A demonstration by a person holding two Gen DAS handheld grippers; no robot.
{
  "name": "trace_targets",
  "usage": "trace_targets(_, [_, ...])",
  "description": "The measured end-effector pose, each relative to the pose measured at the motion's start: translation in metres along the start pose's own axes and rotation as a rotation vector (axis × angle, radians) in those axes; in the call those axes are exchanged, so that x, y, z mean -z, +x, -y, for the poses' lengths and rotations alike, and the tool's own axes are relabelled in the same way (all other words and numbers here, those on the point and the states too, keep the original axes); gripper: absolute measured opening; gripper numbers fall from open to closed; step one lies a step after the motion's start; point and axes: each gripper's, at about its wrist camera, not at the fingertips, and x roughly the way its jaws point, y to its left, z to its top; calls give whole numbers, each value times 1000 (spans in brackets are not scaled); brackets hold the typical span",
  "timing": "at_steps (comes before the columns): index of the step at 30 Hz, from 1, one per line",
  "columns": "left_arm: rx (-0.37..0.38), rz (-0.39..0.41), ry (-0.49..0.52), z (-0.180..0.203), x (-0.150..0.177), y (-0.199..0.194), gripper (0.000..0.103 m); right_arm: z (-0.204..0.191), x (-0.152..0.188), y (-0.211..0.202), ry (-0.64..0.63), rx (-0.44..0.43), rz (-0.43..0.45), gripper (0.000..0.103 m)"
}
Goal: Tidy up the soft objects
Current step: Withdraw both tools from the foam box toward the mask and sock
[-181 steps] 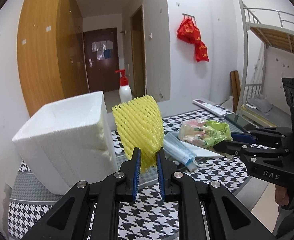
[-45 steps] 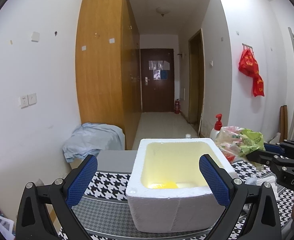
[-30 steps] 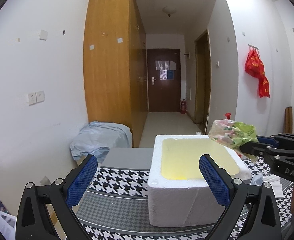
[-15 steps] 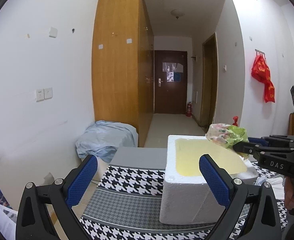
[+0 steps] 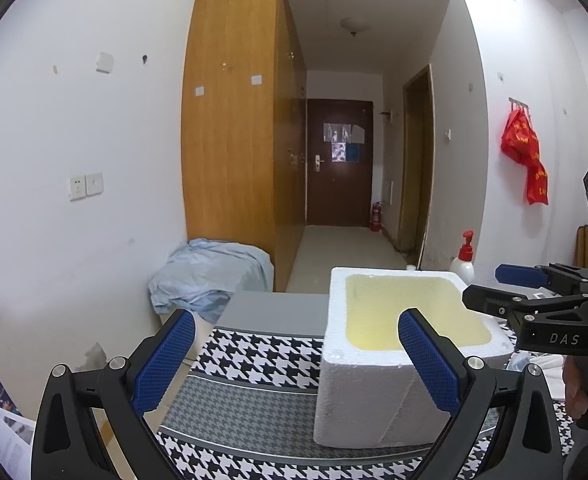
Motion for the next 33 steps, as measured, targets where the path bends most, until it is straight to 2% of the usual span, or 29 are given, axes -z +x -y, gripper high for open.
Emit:
trace_targets(8, [26, 9, 29, 17, -2, -7, 102, 9, 7, -17, 16, 5, 18, 79])
trace_targets(11, [35, 16, 33, 24, -3, -11, 102, 14, 9, -26, 20, 10, 29, 90])
trace_targets(13, [41, 21, 32, 28, -4, -15, 102, 16, 10, -35, 27, 8, 52, 101])
trace_targets(14, [42, 22, 34, 30, -5, -17, 102, 17, 11, -37, 29, 7, 60, 103])
trace_targets(23, [78, 30, 58, 53, -10, -25, 102, 32, 15, -75, 51, 21, 135, 102])
trace_targets(33, [192, 26, 102, 95, -10, -32, 102, 56, 28, -111, 87, 110, 169, 102])
